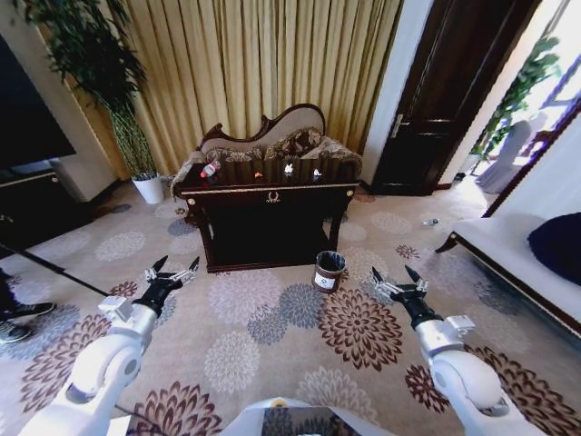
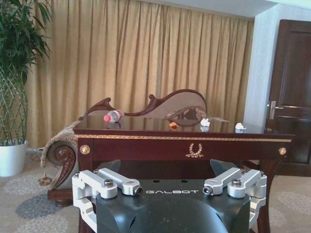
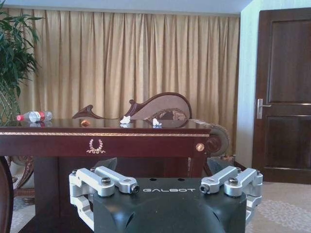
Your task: Move to the front of the table and place the trash on the table into the trash bin.
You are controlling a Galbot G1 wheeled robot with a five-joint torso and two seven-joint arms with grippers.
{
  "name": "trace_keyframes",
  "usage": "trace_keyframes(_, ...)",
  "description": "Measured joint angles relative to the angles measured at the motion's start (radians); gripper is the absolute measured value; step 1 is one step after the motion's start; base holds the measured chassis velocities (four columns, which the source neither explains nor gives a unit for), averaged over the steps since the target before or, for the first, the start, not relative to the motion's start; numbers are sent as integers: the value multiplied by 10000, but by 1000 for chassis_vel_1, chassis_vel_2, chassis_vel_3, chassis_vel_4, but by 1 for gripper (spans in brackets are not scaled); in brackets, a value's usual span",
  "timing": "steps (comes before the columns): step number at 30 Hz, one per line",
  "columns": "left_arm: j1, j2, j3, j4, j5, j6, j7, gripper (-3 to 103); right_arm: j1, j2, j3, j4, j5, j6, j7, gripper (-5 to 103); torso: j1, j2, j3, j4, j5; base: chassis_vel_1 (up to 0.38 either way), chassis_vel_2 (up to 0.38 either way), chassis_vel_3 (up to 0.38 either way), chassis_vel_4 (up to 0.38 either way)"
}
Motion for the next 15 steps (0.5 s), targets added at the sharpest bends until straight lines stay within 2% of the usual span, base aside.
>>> trace_keyframes(9,5,-33,2,63,10,-7,62,100,-39,32,-35,-57,-53,49,-71,100,5,-4,1,-4,5,-139,122,135,-132)
trace_keyframes(15,39,-116,18,74,70,-10,117,100,-69,83,-77,-73,-105,64,-163,100,1,-1,-2,1,-1,-82,122,87,-119)
